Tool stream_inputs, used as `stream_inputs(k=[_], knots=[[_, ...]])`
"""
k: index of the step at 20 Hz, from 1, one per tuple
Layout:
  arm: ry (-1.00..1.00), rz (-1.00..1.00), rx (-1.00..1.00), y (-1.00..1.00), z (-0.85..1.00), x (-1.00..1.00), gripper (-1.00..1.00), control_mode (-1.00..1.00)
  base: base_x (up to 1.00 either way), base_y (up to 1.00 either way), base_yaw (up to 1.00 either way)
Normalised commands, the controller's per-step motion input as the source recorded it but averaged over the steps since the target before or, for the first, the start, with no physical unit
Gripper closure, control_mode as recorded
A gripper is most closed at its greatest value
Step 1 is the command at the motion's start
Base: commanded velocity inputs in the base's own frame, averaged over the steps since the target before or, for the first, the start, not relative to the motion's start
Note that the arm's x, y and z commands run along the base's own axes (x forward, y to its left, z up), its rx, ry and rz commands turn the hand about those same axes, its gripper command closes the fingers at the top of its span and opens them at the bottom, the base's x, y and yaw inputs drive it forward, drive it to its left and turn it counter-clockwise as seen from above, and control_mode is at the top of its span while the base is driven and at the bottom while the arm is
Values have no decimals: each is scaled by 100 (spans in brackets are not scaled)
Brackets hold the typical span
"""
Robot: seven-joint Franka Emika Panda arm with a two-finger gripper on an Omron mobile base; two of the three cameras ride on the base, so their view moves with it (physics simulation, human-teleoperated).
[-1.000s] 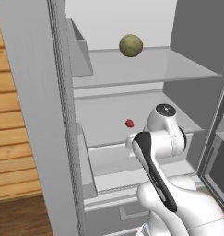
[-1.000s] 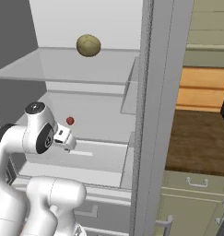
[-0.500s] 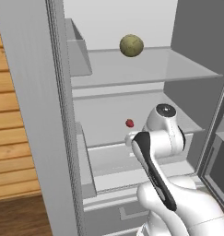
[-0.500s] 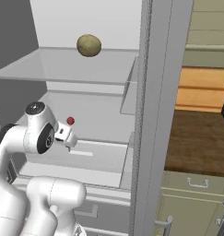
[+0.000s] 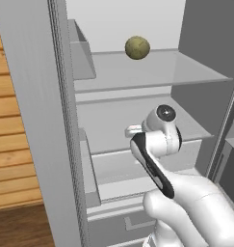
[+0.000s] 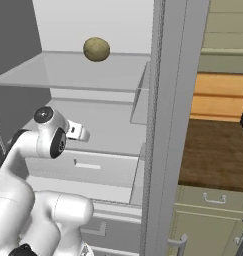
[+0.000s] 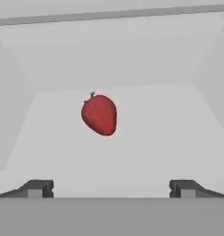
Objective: Take the strawberry from the fridge and place it on top of the pancake, located on the dining counter.
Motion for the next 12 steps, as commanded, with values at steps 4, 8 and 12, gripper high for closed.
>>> stream_inputs(k=[4, 8, 12], knots=[[-1, 0, -3, 12, 4, 68, -100, -100, 0, 0, 0], [8, 0, -1, 24, 1, 52, -100, -100, 0, 0, 0], [6, 0, 0, 13, 0, 56, -100, -100, 0, 0, 0]])
